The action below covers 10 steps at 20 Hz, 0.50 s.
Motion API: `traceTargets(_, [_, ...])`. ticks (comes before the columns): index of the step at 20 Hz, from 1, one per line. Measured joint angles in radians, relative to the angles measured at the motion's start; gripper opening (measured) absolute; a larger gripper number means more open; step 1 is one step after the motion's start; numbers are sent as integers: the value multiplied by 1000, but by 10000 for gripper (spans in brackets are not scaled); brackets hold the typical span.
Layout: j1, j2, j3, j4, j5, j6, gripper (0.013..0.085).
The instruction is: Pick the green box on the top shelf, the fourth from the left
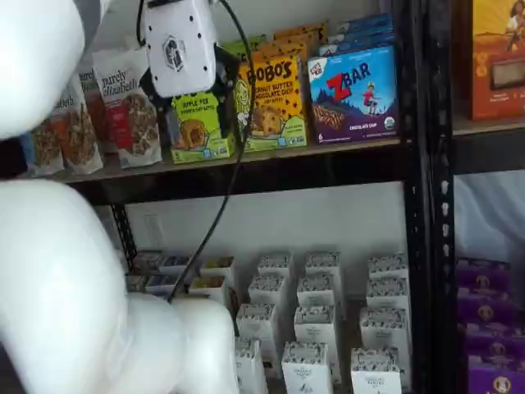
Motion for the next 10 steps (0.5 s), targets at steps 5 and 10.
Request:
traceTargets(5, [-136,59,-45,157,111,-54,850])
traceTargets(10, [-119,58,-39,157,94,-42,850])
